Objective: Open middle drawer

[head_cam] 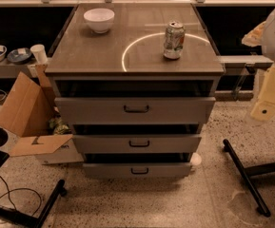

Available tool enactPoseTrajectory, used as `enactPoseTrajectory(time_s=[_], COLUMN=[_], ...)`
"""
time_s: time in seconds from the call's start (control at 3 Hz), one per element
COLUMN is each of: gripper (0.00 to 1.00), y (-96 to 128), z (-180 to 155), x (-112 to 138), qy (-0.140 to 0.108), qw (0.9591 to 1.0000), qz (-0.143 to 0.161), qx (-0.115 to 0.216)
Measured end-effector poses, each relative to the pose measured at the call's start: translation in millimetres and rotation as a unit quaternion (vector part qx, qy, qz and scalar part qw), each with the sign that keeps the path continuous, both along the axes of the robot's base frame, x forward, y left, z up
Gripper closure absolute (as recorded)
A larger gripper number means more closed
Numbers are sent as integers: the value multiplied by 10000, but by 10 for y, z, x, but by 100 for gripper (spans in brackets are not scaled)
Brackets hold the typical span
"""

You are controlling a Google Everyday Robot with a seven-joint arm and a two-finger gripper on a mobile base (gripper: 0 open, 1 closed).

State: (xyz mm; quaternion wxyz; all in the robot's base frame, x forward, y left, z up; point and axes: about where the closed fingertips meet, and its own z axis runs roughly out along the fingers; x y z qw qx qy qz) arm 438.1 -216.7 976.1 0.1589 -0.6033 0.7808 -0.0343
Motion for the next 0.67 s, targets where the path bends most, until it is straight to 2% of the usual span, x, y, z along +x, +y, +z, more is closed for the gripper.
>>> enactPoseTrajectory(time_s=[0.33,0.67], gripper=[0,0], y=[0,80], z=[0,-227], x=[0,-13], qy=[0,94], qw=[10000,9999], qz=[0,113], qx=[0,45])
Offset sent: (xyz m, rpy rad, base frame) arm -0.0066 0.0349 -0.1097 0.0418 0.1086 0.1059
